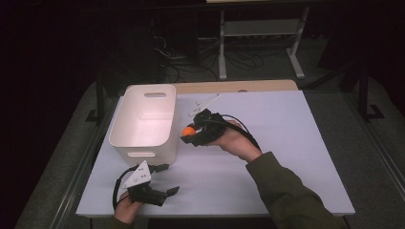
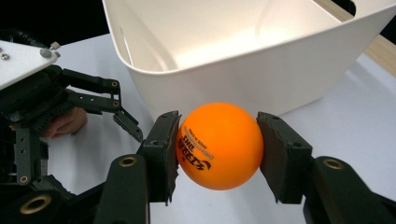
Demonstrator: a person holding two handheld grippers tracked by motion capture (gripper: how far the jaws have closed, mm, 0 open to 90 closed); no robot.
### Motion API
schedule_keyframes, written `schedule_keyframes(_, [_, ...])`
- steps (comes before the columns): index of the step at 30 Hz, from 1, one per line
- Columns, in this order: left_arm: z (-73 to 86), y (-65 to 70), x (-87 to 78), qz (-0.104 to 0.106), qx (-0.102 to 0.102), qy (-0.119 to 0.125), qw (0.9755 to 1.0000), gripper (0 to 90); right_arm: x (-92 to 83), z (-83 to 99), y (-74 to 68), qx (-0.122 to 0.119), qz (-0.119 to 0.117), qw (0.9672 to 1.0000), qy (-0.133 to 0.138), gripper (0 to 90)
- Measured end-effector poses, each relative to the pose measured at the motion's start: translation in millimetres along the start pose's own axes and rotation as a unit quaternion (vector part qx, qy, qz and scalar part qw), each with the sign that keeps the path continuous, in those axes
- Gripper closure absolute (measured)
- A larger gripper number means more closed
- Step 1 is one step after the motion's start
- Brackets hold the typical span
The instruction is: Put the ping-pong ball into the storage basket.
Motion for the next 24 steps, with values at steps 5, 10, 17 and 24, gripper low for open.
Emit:
schedule_keyframes(5, [0.0,0.0,0.1,0.0,0.0,0.0,1.0,14.2,-4.2,-8.6,2.4,0.0,0.002,1.0,0.004,49.9])
schedule_keyframes(10, [0.0,0.1,0.0,0.0,0.0,0.001,1.0,14.2,-7.1,-17.7,3.2,-0.001,0.001,1.0,0.007,49.9])
schedule_keyframes(17, [-0.1,0.2,0.1,0.0,0.0,0.001,1.0,14.2,-8.2,-27.0,4.2,-0.001,0.0,0.9999,0.012,49.9])
schedule_keyframes(24, [0.0,0.3,0.0,0.0,-0.001,0.001,1.0,14.2,-7.5,-35.2,5.2,-0.001,0.001,0.9999,0.014,50.0])
Point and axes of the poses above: each handheld gripper's, and its own axes: x roughly forward along the jaws, z roughly out of its underside, y roughly to its right, the point moved 5 cm from there along x, roughly forward along the jaws, and after that the axes turned 7 degrees about z, right-handed, at the moved point
